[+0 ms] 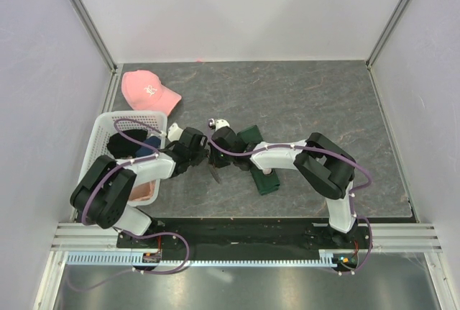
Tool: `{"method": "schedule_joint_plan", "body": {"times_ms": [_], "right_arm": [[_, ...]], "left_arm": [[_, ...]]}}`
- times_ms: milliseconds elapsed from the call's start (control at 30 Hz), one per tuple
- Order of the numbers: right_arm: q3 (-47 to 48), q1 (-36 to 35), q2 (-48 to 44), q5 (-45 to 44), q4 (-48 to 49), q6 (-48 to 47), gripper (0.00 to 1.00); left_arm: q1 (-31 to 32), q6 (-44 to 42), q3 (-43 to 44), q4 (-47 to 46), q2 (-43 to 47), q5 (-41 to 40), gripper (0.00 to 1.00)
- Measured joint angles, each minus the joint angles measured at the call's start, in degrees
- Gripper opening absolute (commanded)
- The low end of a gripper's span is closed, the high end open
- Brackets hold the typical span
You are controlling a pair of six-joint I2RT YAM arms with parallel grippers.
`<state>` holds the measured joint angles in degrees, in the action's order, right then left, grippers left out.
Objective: Fold the napkin into a case and place the utensils inside
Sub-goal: Pick up the knife from the center of the board.
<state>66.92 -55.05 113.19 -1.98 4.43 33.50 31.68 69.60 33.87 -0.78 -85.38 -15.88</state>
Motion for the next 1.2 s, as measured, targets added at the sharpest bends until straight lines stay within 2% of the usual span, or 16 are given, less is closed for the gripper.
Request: {"method": "schedule_joint_plan", "body": {"times_ms": [33, 133, 267, 333, 433, 533, 567, 667, 700, 733, 800, 833, 933, 1067, 1167, 1200], "right_arm": [[0.0, -0.1, -0.1, -0.5, -0.1, -0.3, 0.00], [0.2, -0.4, -0.1, -1.3, -0.4, -0.6, 0.00], [0.9, -0.6, 0.1, -1.6, -1.3, -0.5, 0.07], [1.5, -0.6, 0.3, -1.5, -2.0, -0.4, 0.14], [2.6, -0.8, 1.7, -1.4, -2.3, 0.0, 0.16], [3.1, -0.9, 2.7, -1.3, -1.6, 0.4, 0.07], [3.3, -0.9, 2.8, -1.1, -1.6, 0.4, 0.00], [3.3, -0.9, 2.9, -0.6, -1.3, 0.9, 0.00], [3.3, -0.8, 2.9, -0.4, -1.2, 0.9, 0.00], [3.2, -0.8, 2.8, -0.1, -1.3, 1.0, 0.00], [2.3, 0.0, 2.2, 2.5, -1.2, 1.1, 0.00], [1.6, 0.3, 1.6, 4.0, -1.2, 1.2, 0.00], [-3.9, 2.3, -2.9, 9.0, -2.0, 0.8, 0.00], [-12.8, 8.3, -13.6, 13.8, -6.9, 0.8, 0.00], [-18.6, 11.7, -23.2, 15.7, -10.2, 1.8, 0.00], [-20.2, 12.0, -26.2, 16.4, -10.8, 2.4, 0.00]], "left_arm": [[0.0, -0.1, -0.1, -0.4, 0.0, 0.1, 0.02], [0.0, -0.1, -1.4, -2.5, 0.5, 0.4, 0.02], [0.0, -0.1, -3.3, -5.4, 1.2, 0.4, 0.02], [-0.1, 0.0, -4.2, -6.8, 1.6, 0.4, 0.02], [-0.1, 0.1, -5.5, -8.5, 2.2, 0.4, 0.02], [-0.2, 0.4, -6.6, -9.2, 3.1, 0.0, 0.02], [-0.2, 0.5, -7.0, -9.3, 3.5, -0.1, 0.02], [-0.3, 1.1, -7.8, -9.6, 4.5, -0.4, 0.02], [-0.4, 1.1, -8.0, -9.4, 4.9, -0.4, 0.05], [-0.4, 1.1, -8.0, -9.0, 5.1, -0.4, 0.19], [-0.4, 0.0, -7.5, -6.6, 6.2, 0.2, 0.32], [-0.3, -0.7, -7.3, -4.8, 7.1, 1.0, 0.53], [0.5, -5.4, -7.1, 1.9, 12.2, 4.6, 0.58], [1.0, -12.5, -3.9, 8.5, 19.8, 8.1, 0.55], [0.9, -17.6, 2.3, 10.0, 20.6, 10.6, 0.38], [0.9, -18.9, 3.9, 9.8, 20.2, 11.3, 0.29]]}}
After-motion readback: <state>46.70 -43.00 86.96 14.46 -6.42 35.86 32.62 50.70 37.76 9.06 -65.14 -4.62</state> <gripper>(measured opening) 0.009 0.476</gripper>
